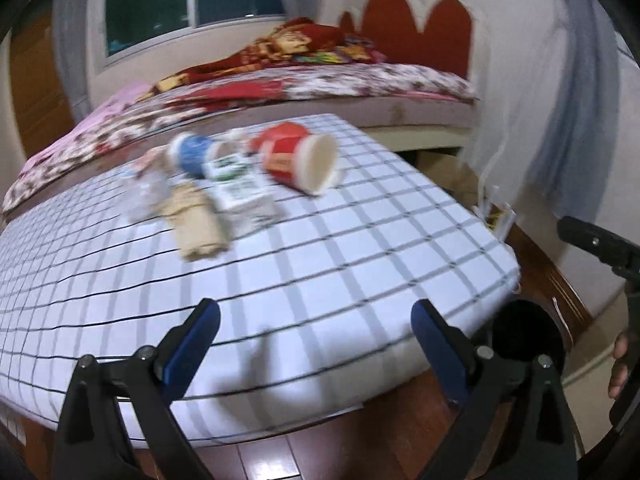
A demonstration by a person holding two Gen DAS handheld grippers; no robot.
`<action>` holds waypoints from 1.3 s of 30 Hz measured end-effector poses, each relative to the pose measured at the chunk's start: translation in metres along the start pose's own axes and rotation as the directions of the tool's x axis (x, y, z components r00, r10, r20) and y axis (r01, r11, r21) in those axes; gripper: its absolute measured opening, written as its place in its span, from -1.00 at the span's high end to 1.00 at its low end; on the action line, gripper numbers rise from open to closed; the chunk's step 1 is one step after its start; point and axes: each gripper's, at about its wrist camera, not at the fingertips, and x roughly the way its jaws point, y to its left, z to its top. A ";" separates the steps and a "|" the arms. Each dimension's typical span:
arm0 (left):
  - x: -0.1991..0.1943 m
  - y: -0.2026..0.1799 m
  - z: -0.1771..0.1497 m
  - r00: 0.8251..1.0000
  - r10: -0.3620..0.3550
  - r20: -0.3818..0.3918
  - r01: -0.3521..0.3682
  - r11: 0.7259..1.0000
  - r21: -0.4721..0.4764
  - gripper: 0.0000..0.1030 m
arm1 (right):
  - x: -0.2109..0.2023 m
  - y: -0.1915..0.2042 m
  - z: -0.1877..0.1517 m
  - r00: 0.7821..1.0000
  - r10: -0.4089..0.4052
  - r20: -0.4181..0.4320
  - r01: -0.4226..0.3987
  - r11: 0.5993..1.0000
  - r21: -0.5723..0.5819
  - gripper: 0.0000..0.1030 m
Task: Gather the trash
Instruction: 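Move both tools back toward the remaining table items, then grasp the red paper cup with the right tool while the left tool grasps the beige cloth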
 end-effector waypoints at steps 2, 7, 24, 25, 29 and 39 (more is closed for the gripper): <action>0.000 0.020 0.000 1.000 0.031 0.000 -0.031 0.999 -0.029 -0.88 | 0.002 0.013 0.005 1.000 0.013 0.013 -0.013 1.000 -0.003 -0.98; 0.008 0.066 0.003 0.996 0.088 -0.022 -0.090 0.991 -0.097 -0.88 | 0.014 0.049 0.015 0.997 0.077 0.023 -0.076 0.997 -0.024 -0.98; 0.077 0.119 0.053 0.996 0.057 -0.065 -0.070 0.975 -0.213 -0.56 | 0.109 0.138 0.059 0.985 0.158 -0.069 -0.170 0.957 -0.235 -0.23; 0.080 0.119 0.054 0.996 0.053 -0.068 -0.066 0.975 -0.214 -0.52 | 0.115 0.140 0.061 0.984 0.159 -0.077 -0.173 0.955 -0.242 -0.20; 0.095 0.122 0.059 0.996 0.024 -0.086 -0.044 0.969 -0.243 -0.46 | 0.141 0.150 0.067 0.973 0.194 -0.128 -0.220 0.943 -0.250 -0.11; 0.117 0.125 0.062 0.991 0.006 -0.136 -0.040 0.969 -0.245 -0.38 | 0.183 0.171 0.070 0.958 0.217 -0.186 -0.261 0.928 -0.266 0.13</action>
